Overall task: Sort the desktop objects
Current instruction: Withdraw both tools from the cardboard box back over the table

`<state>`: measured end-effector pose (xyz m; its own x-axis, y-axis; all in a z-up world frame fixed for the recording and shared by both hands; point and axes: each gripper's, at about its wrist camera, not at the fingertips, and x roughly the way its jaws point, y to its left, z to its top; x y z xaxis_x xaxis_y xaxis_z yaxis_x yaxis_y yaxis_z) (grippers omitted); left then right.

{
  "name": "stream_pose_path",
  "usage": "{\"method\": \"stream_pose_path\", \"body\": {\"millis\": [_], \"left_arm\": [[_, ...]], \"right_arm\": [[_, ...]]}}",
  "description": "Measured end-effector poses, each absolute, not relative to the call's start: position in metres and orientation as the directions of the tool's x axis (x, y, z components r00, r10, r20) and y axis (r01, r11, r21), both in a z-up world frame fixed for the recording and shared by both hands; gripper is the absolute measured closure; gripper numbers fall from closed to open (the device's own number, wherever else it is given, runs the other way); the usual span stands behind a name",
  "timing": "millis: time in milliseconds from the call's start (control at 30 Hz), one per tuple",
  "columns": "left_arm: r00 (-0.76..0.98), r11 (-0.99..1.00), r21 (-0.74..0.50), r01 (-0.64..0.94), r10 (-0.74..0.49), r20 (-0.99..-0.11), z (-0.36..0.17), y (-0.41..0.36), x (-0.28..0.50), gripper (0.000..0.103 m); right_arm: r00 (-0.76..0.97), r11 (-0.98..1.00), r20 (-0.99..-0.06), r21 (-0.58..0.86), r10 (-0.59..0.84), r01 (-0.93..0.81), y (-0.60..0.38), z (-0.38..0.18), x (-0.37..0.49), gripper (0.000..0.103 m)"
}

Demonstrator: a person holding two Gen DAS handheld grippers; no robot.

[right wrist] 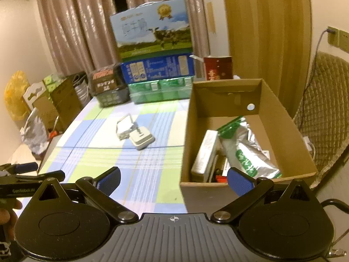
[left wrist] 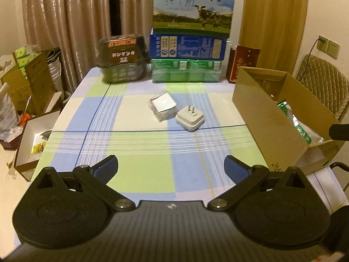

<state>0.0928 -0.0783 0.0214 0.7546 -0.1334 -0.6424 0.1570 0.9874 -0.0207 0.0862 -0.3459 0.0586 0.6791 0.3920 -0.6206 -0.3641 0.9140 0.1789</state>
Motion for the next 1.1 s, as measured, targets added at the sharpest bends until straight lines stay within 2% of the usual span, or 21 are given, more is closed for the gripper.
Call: {"method": "stream_pose_path", "body": {"millis": [333,600,900,1100], "left_arm": [[0.754,0.991,-0.03,0.128,-0.117,-0.647,0.014,-0.056,0.098,0.001],[0.768,0.994,-0.041,0.104,-0.107,-0.631,0.013,-0.037,0.12,0.001],[0.81,0.996,-0.006,0.084,-0.072,-0.582,0.003,-0.025,0.165,0.001],[0.782,0.997,-0.033,0.076,-0.081,-0.617,-0.017,-0.025,0.208,0.001]], "right_arm": [[0.659,0.899,-0.637,0.131,0.4,-0.419,-0.314,0.057,0.091,0.002],[0.65,0.841,-0.614,0.042,0.448,-0.54,-0.275,0.056,0.111,0.002],[0.58,0.803,-0.674,0.032,0.457,-0.595,-0.232,0.038,0.167,0.002],[0.542,0.79,-0.718,0.02,0.438,-0.613,-0.205,0.013,0.216,0.002]]}}
